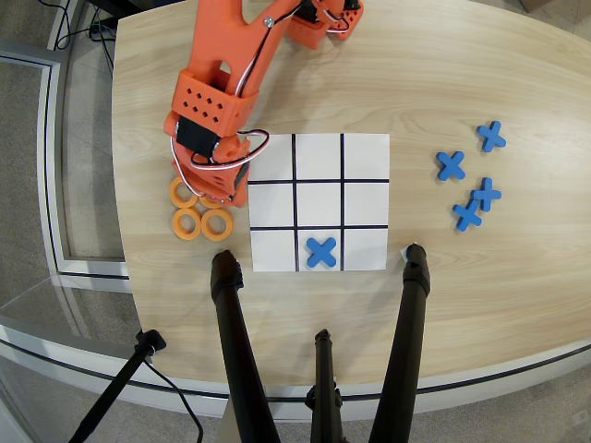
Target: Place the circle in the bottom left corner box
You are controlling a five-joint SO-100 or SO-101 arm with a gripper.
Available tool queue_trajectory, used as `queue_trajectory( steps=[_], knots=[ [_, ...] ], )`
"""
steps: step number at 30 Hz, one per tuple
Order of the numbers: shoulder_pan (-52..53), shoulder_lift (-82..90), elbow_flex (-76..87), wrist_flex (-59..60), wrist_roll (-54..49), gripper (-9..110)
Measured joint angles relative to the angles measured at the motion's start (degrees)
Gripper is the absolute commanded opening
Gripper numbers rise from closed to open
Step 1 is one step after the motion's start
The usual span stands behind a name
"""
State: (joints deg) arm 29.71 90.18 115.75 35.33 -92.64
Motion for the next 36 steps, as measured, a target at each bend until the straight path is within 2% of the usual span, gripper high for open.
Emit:
queue_trajectory(
  steps=[36],
  knots=[
    [0.53, -9.32, -2.9, -3.34, 0.79, 20]
  ],
)
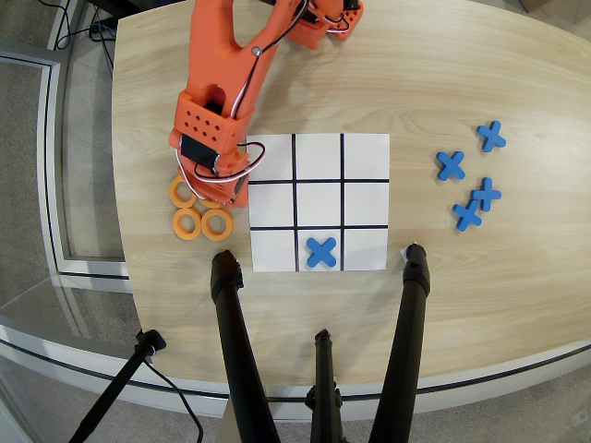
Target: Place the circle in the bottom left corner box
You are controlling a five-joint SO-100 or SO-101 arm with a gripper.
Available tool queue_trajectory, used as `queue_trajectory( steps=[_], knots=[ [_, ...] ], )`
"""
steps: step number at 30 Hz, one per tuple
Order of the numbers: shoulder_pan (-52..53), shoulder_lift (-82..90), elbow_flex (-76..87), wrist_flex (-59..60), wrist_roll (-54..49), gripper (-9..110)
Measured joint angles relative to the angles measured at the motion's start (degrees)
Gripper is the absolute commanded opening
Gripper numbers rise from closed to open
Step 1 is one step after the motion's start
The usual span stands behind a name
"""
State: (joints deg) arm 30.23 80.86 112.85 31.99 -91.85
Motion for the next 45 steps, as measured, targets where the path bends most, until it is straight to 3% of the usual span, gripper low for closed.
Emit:
queue_trajectory(
  steps=[14, 36, 45],
  knots=[
    [0.53, -0.09, 0.62, -0.26, -0.35, 20],
    [5.1, 8.35, 13.97, -1.05, -9.93, 20],
    [10.63, 11.87, 16.35, 4.04, -17.23, 20]
  ],
)
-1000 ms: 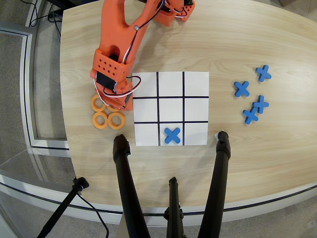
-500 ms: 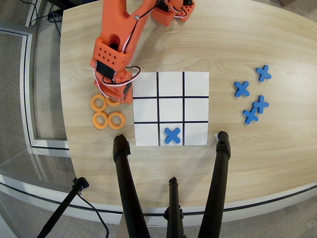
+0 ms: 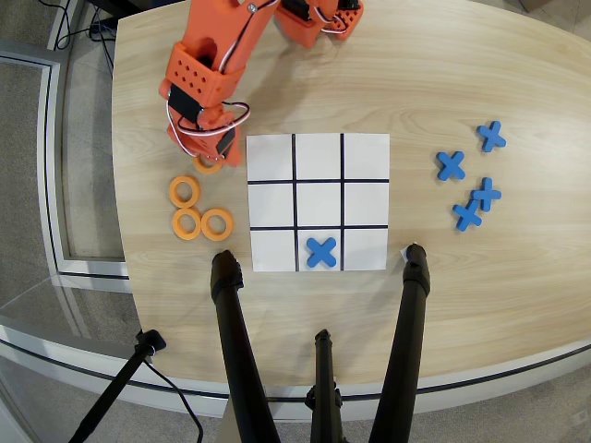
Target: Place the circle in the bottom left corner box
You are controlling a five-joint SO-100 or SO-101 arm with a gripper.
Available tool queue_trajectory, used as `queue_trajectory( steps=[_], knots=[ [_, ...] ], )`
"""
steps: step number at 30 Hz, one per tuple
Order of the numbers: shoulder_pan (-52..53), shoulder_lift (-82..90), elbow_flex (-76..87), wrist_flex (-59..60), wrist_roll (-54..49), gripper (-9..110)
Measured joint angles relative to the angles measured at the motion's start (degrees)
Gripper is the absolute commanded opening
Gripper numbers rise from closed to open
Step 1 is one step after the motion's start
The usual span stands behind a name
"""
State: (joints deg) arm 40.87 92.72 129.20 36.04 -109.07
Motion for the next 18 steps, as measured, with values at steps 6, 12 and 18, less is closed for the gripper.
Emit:
queue_trajectory(
  steps=[6, 12, 18],
  knots=[
    [4.31, 0.97, 1.05, 1.32, -6.06, 20],
    [8.44, 1.23, 1.32, 2.37, -10.46, 7],
    [9.67, 2.11, 4.66, 0.88, -11.95, 0]
  ],
)
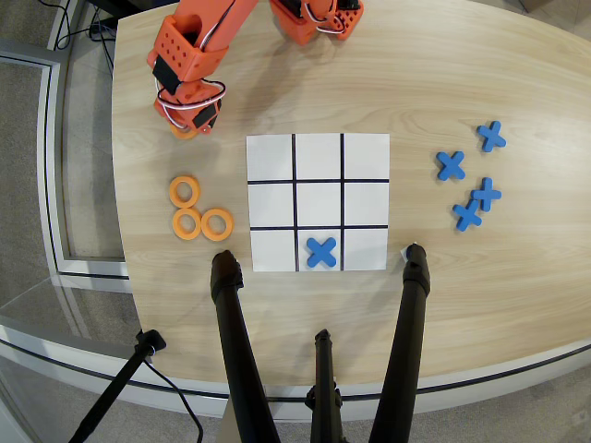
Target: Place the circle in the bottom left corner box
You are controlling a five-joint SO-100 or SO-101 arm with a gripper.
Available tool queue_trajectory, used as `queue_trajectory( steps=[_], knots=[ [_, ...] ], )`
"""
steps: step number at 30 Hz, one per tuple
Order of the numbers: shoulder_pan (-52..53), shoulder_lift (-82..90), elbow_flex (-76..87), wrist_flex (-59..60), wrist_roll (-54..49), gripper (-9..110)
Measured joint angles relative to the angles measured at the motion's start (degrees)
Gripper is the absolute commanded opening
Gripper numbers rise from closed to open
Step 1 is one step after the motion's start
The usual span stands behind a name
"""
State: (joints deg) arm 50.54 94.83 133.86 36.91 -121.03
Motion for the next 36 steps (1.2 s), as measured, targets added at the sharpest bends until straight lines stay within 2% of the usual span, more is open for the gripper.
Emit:
queue_trajectory(
  steps=[6, 11, 16, 22, 25, 29, 33, 36],
  knots=[
    [-0.18, 5.19, 5.19, -3.16, 1.93, 0],
    [-8.17, 14.33, 3.16, 9.14, 11.6, 0],
    [-23.73, 27.33, -3.87, 25.49, 28.21, 0],
    [-48.16, 32.78, -7.12, 34.8, 42.98, 0],
    [-58.01, 31.73, -7.12, 35.33, 47.37, 0],
    [-69.43, 30.67, -3.43, 29.36, 51.94, 0],
    [-74.0, 25.05, -3.16, 25.4, 54.23, 0],
    [-73.13, 20.83, -3.16, 21.45, 54.32, 0]
  ],
)
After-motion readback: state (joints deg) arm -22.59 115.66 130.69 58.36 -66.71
